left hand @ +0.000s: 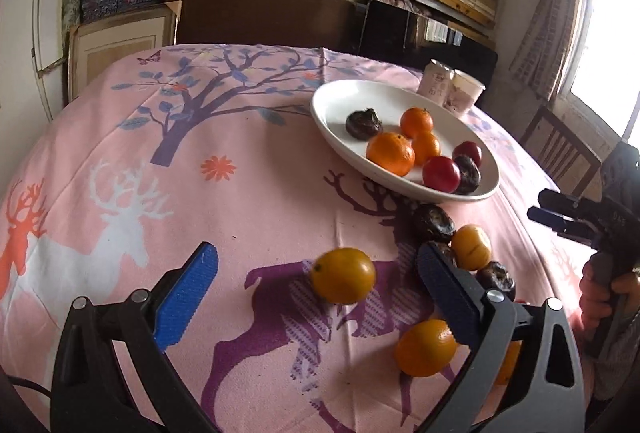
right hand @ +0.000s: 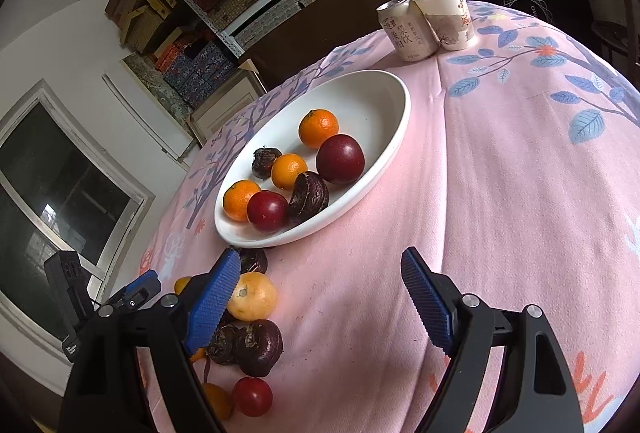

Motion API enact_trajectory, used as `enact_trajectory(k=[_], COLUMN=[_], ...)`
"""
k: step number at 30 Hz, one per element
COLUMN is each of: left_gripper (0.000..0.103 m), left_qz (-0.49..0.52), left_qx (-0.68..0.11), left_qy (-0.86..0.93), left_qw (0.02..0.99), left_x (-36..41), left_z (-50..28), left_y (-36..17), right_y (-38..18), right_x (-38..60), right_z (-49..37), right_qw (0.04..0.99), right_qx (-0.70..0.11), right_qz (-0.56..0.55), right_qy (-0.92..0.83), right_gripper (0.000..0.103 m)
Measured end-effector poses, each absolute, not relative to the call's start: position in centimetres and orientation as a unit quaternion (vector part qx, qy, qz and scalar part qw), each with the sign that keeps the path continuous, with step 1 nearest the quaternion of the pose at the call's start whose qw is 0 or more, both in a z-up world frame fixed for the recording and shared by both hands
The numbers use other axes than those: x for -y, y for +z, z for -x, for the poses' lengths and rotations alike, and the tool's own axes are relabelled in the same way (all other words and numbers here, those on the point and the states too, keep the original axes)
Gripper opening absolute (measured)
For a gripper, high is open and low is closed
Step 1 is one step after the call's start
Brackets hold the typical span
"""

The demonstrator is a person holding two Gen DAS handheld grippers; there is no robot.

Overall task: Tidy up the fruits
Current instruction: 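Grasp an orange with the left tool while the right tool grasps the yellow pear, then lower the orange onto the plate with the left tool while the right tool releases the pear there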

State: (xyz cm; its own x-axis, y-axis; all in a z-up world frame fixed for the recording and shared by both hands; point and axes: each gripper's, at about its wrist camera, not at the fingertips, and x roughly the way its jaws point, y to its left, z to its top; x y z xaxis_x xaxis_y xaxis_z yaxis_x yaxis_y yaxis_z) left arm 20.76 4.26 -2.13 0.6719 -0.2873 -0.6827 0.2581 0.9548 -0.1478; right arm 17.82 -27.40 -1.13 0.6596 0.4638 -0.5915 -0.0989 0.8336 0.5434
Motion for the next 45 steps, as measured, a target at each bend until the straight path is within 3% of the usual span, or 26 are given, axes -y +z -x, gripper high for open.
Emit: enact_trajectory(k=[6, 8, 13, 17, 19, 25, 33, 35, 36, 45], left_gripper=[0.098, 0.093, 0.062, 0.052, 0.038, 0.038, 0.038, 0.038, 0.038, 0.037], left_qz=[-0.015, -0.013, -0.020, -0.012, -0.004, 0.004, 0.003, 0.003, 0.003, -0.003], left_qx=[-0.397, -0.398, -0.412, -0.423, -0.430, -0.434, -0.434, -0.434, -0.433, -0.400], left_qy=[-0.151, -0.152, -0.161, -0.164, -0.170, -0.174, -0.174, -0.174, -0.174, -0.199], left_qw=[0.905, 0.905, 0.896, 0.891, 0.887, 0.884, 0.884, 0.884, 0.884, 0.895], left_x=[-2.9, -2.9, -2.5, -2.6, -2.8, -2.9, -2.9, -2.9, -2.9, -2.0], left_z=[-21.1, -21.3, -22.4, -22.7, -23.0, -23.1, -23.1, -23.1, -23.1, -22.1], left_y=[-3.3, -3.4, -3.9, -4.3, -4.6, -4.7, -4.7, -4.7, -4.7, -3.6], right_y=[-1.0, -1.1, -1.2, -1.3, -1.3, -2.1, -2.7, -2.8, -2.7, -1.4], right_x=[26.1, 25.8, 24.7, 23.2, 22.1, 20.2, 18.6, 18.2, 17.9, 19.8], right_z=[-17.6, -17.5, -17.4, -17.1, -16.9, -18.1, -19.1, -19.2, -19.2, -17.4], right_qw=[0.882, 0.883, 0.884, 0.884, 0.884, 0.871, 0.861, 0.857, 0.858, 0.869], right_qx=[-0.384, -0.385, -0.391, -0.395, -0.399, -0.424, -0.439, -0.442, -0.440, -0.407], right_qz=[-0.212, -0.205, -0.184, -0.163, -0.146, -0.139, -0.141, -0.143, -0.139, -0.157], right_qy=[0.171, 0.171, 0.177, 0.191, 0.197, 0.205, 0.213, 0.225, 0.225, 0.235], right_gripper=[0.083, 0.083, 0.083, 0.083, 0.078, 0.058, 0.058, 0.045, 0.043, 0.043])
